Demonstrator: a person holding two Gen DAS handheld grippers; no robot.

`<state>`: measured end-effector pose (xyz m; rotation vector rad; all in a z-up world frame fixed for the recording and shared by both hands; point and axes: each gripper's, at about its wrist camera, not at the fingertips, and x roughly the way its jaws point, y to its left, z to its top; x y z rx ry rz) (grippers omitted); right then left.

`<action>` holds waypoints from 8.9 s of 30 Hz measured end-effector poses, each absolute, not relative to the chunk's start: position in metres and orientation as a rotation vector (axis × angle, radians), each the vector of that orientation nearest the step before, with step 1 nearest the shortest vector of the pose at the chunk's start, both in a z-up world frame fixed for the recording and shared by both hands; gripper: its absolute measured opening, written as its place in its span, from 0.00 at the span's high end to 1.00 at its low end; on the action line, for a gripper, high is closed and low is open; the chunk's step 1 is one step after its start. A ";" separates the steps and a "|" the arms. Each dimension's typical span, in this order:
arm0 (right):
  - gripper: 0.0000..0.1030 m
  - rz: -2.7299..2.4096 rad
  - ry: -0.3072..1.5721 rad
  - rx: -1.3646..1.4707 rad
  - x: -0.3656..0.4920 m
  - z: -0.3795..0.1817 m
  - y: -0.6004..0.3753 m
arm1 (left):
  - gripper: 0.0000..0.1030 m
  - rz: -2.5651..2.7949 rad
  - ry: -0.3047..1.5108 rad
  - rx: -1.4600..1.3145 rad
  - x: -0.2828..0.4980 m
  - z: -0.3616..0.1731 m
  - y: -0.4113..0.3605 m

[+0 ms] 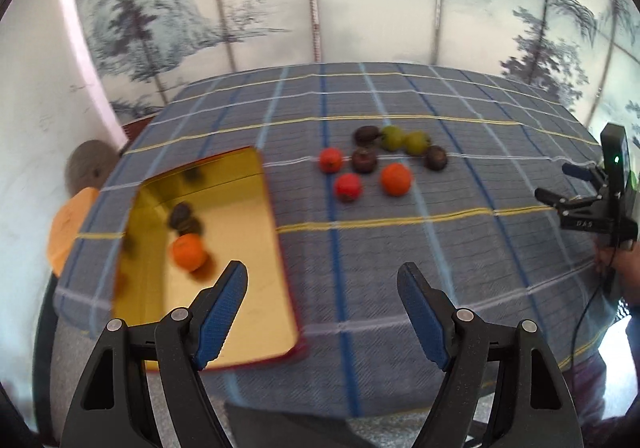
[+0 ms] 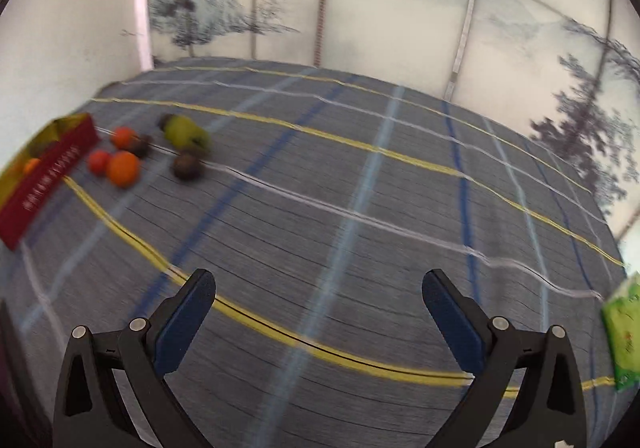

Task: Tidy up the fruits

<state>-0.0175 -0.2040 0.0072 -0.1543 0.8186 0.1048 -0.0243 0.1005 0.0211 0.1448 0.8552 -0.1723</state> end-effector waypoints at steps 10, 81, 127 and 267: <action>0.00 0.212 0.859 0.013 -0.013 -0.005 -0.239 | 0.44 -0.224 1.040 0.126 0.091 -0.024 0.065; 0.70 0.447 0.939 0.050 0.054 -0.020 -0.136 | 0.70 0.181 0.932 -0.146 0.003 -0.048 0.221; 0.70 0.426 0.935 -0.002 0.055 -0.023 -0.132 | 0.55 0.271 0.822 -0.028 -0.008 -0.042 0.223; 0.03 0.302 0.897 -0.155 0.024 0.008 -0.110 | 0.30 0.506 0.723 -0.078 -0.132 -0.098 0.212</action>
